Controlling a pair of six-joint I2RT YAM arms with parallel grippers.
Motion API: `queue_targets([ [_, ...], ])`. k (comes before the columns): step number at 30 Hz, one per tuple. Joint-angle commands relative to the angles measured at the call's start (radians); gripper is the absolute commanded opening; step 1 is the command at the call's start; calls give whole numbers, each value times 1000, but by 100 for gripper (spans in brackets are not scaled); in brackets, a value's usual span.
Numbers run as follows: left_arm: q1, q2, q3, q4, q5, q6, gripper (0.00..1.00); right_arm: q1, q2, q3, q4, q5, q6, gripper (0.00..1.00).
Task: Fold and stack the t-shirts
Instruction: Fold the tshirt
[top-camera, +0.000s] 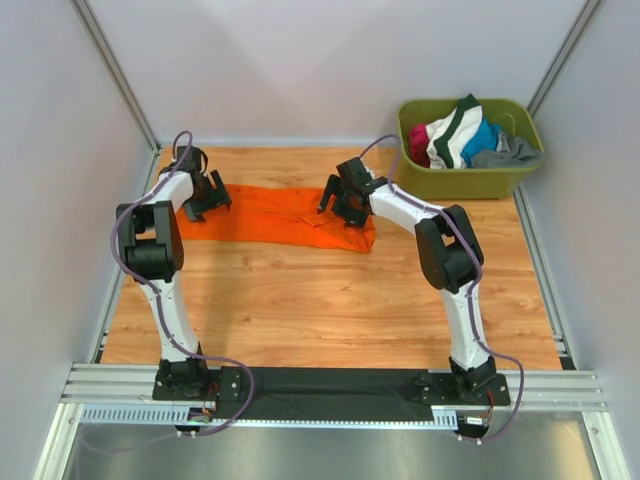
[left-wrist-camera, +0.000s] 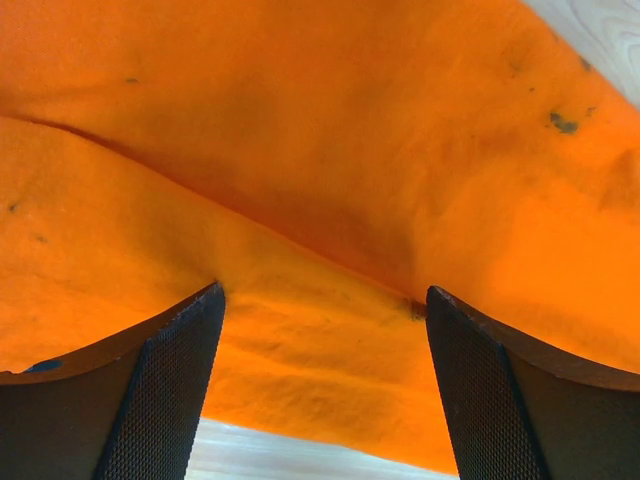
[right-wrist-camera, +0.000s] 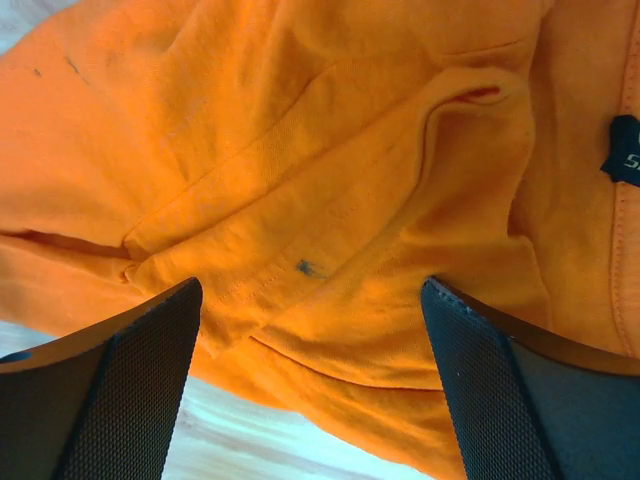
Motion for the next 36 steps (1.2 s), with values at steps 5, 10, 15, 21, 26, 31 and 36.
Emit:
queue_targets([
  [5,29,-19,-56,-111,-40,-154,88,-5,165,208,-115,54,-145,93],
  [10,32,-79,-177,-136,-35,-239,88,-22,223,287,-100,34,-164,93],
  [15,26,-215,-359,-151,-33,-361,88,-22,356,488,-175,-31,-191,93],
  [21,-72,-447,-617,-229,-96,-526,88,-24,449,607,-150,-105,-183,95],
  [26,-183,-609,-724,-261,-36,-592,86,-24,479,642,-124,-134,-174,96],
  [31,-296,-674,-800,-207,-1,-611,86,-17,499,665,-81,-148,-149,98],
  [36,-378,-646,-811,-212,-13,-586,85,-5,550,757,-63,-133,-149,100],
])
